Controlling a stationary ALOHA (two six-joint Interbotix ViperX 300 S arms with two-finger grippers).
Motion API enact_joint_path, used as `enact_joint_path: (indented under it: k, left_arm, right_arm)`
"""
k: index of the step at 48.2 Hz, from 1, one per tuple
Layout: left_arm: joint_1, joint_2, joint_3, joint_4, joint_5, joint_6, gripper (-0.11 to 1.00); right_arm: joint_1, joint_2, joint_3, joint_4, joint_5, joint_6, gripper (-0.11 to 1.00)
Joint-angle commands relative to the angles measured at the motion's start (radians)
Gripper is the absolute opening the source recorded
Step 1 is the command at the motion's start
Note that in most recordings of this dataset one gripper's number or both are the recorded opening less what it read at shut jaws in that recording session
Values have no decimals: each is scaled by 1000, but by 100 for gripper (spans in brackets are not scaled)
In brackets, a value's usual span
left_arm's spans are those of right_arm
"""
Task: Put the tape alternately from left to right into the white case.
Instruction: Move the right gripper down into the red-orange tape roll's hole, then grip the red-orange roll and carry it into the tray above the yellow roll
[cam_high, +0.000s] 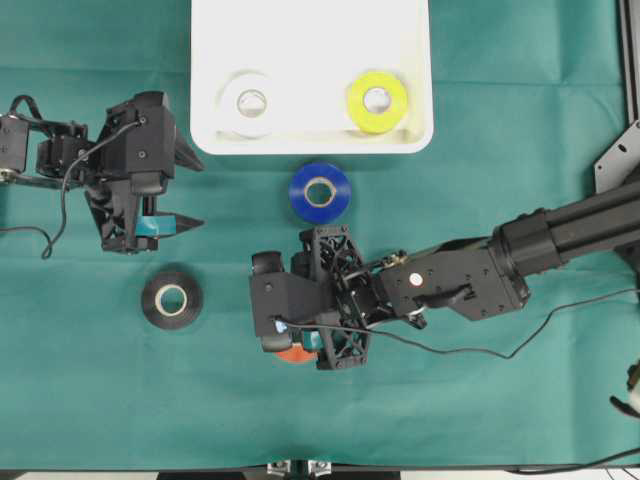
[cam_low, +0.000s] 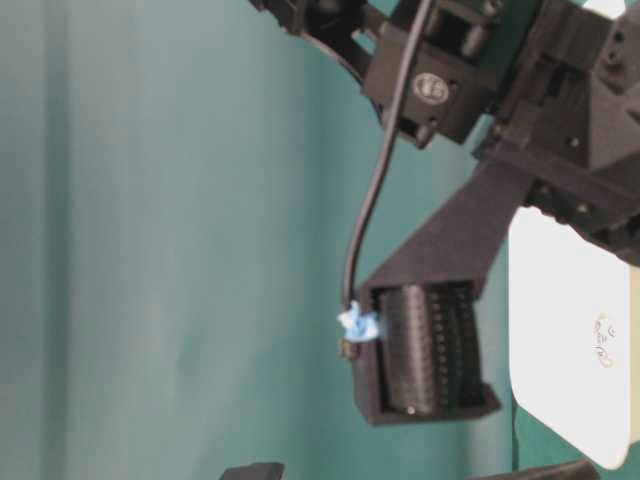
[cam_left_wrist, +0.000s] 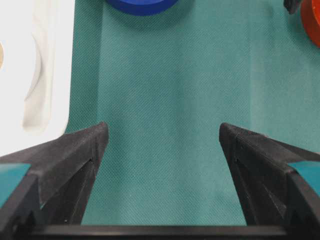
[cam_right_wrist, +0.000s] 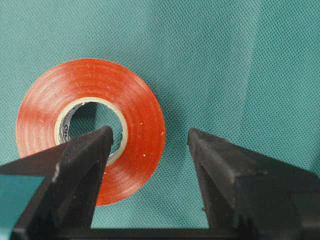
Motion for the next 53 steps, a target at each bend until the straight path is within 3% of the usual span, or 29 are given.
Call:
enact_joint_path:
  k: [1, 19, 28, 53]
  left_arm:
    - [-3, -8, -8, -2, -3, 0, 61]
    - [-3, -8, -8, -2, -5, 0, 61]
    - [-3, -9, -6, -2, -5, 0, 61]
    - [-3, -8, -2, 0, -5, 0, 61]
  right_arm:
    - [5, -11, -20, 2, -6, 2, 69]
    - [3, 6, -26, -8, -9, 0, 65]
    - [3, -8, -35, -31, -9, -2, 27]
    - [3, -124, -25, -55, 48, -5, 27]
